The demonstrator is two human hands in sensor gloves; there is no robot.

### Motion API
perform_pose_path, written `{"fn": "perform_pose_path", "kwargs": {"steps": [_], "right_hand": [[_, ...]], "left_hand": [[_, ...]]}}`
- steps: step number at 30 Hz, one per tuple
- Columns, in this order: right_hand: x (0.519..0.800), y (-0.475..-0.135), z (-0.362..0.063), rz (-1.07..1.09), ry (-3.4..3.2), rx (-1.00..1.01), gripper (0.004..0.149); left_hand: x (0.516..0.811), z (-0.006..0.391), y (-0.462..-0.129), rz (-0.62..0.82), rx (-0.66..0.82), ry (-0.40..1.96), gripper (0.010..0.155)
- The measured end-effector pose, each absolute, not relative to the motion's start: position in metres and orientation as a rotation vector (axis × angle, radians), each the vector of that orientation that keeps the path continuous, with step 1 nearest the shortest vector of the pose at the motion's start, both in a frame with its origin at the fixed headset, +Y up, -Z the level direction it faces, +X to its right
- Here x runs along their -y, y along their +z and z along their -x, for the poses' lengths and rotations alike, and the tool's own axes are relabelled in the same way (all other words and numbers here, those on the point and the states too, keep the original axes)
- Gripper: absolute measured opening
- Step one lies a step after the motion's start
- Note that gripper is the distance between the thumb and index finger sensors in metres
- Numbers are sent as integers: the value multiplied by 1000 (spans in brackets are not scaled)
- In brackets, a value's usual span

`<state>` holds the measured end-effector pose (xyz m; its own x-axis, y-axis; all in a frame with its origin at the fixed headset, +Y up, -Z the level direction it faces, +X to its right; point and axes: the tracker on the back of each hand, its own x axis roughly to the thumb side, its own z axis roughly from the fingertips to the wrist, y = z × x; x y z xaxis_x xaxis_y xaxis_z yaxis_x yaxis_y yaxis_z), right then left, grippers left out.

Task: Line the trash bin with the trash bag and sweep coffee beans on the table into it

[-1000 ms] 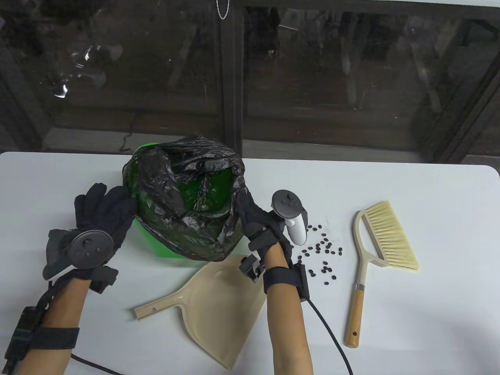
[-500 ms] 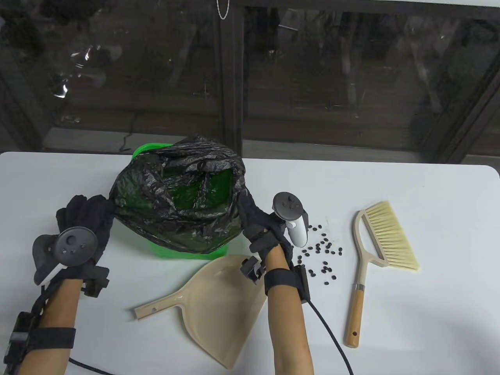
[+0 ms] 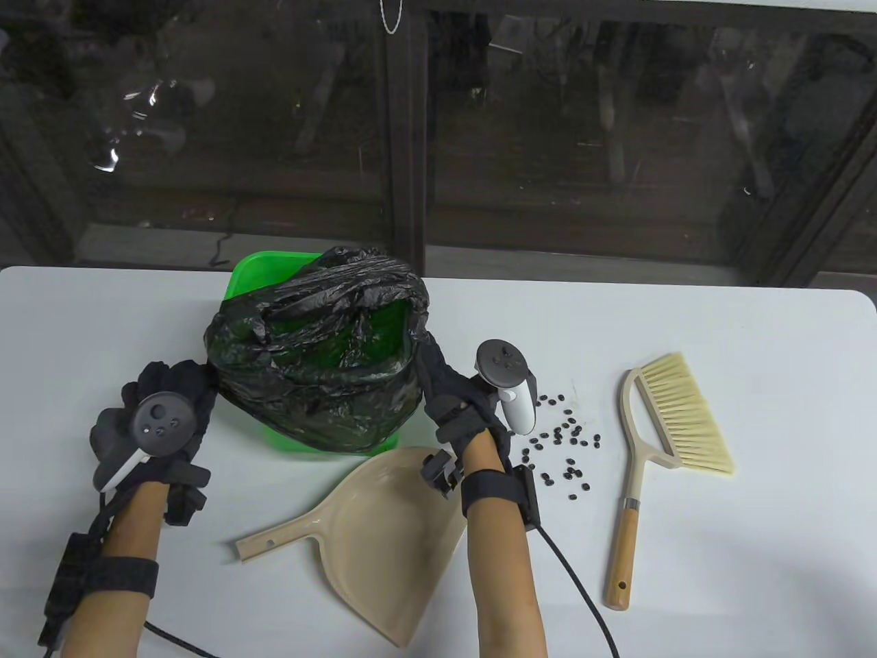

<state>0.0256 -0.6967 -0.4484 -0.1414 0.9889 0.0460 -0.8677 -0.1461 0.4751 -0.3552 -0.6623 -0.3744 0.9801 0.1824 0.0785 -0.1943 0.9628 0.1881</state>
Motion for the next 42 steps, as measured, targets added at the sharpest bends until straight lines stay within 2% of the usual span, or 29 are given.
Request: {"fn": "perform_pose_path", "kwargs": {"steps": [5,7,10,17,23,25,28,32,36,42], "right_hand": [[698,-452,-24,-407,1685,-400,84],[698,-453,-25,-406,1683,-402,84],[696,-454,-29,-402,1688,-393,84],[692,-452,-30,-410,1689,-391,84],[690,-453,-29,-423,1679,-386,84],[689,-453,-29,-428,1674,-381,84],[689,-455,-30,-433,1672,-378,84],[687,-457,-34,-434,1661,-368,84],[687,-459,-37,-438,1646,-363,84],[687,-461,-39,-452,1640,-361,84]], "left_hand": [[667,355,-387,-85,86,241,45],[665,360,-385,-128,81,330,45],[656,370,-376,-267,45,425,45],[611,380,-362,-439,30,490,47],[572,364,-361,-496,147,522,49],[561,353,-367,-471,194,507,49],[547,333,-379,-341,276,462,54],[537,312,-393,-282,318,384,58],[534,297,-406,-143,331,283,61],[531,280,-418,-36,318,79,65]]}}
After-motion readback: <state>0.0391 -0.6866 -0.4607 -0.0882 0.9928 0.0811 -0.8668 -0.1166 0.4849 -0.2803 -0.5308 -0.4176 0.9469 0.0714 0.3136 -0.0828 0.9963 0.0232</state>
